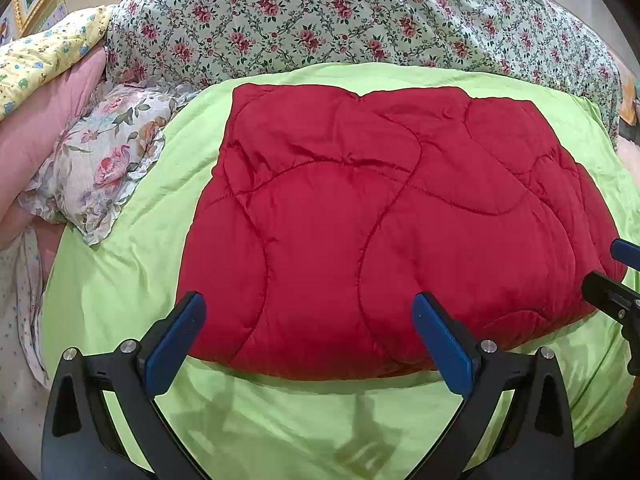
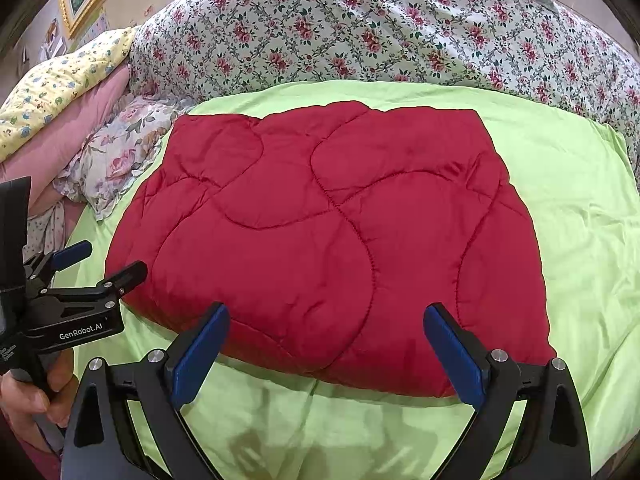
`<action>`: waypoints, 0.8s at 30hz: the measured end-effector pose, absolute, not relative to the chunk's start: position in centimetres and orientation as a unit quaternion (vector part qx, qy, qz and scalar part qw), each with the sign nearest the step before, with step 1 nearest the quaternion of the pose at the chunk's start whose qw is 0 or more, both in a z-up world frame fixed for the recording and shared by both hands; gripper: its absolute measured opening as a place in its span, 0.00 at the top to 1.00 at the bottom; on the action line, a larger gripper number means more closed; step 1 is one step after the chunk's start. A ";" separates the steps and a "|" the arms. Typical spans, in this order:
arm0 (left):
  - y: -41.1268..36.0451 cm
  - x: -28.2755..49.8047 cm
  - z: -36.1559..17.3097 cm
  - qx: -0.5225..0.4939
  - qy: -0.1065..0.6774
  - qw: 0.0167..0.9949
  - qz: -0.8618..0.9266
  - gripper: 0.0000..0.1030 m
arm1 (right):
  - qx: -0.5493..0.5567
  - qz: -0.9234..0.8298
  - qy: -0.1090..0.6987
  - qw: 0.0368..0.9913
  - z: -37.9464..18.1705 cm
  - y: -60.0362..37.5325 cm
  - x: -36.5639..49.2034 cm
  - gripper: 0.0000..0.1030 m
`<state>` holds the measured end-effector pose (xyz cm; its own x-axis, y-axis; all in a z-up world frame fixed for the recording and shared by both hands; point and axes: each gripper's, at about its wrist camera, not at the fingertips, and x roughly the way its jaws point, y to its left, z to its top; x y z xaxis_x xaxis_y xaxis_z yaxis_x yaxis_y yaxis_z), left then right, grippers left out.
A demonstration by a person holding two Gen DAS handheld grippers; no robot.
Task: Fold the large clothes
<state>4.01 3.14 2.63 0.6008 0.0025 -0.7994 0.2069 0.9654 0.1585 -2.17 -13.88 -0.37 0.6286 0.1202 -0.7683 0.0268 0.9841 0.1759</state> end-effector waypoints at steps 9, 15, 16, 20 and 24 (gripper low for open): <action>3.2 4.3 2.5 0.115 0.447 0.885 -0.057 0.00 | 0.089 0.026 0.430 0.898 -0.5 -14.0 -2.1 0.05; 3.3 4.6 2.3 0.111 0.449 0.885 -0.058 0.00 | 0.092 0.024 0.431 0.897 -0.6 -14.3 -2.0 0.05; 3.3 4.5 2.3 0.111 0.449 0.885 -0.058 0.00 | 0.093 0.024 0.431 0.897 -0.7 -14.3 -1.9 0.05; 3.4 4.7 2.2 0.107 0.453 0.883 -0.059 0.00 | 0.097 0.023 0.433 0.896 -0.9 -14.5 -2.0 0.05; 3.6 4.7 2.4 0.097 0.453 0.884 -0.066 0.00 | 0.102 0.023 0.429 0.897 -0.8 -14.7 -2.1 0.05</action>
